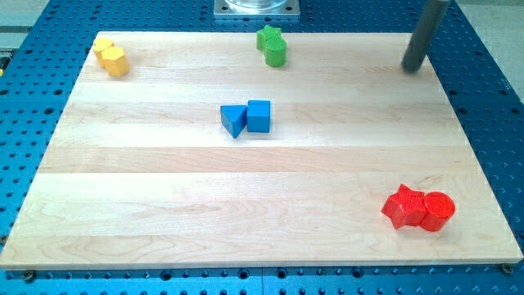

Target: Slide the red star into the green circle

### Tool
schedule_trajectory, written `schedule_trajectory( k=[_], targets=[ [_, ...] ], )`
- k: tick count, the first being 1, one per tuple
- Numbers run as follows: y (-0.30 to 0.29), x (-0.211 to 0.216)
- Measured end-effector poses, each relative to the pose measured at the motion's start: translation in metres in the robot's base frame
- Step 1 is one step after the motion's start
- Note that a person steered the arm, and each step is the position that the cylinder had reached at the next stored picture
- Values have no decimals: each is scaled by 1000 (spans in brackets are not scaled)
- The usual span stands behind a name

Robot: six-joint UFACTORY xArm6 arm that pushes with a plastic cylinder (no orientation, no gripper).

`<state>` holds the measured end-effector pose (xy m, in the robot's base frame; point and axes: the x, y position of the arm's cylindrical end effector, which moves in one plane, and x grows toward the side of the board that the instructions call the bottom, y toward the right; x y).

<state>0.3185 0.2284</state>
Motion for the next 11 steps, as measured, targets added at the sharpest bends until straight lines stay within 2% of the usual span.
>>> schedule_trajectory(
  k=[1,2,3,4,5,6,7,8,9,10,11],
  targets=[
    [-29,55],
    [-28,62],
    [12,76],
    [80,122],
    [116,190],
    [102,241],
    [44,256],
    [-8,258],
    [-29,259],
    [-75,268],
    [-101,233]
  ],
)
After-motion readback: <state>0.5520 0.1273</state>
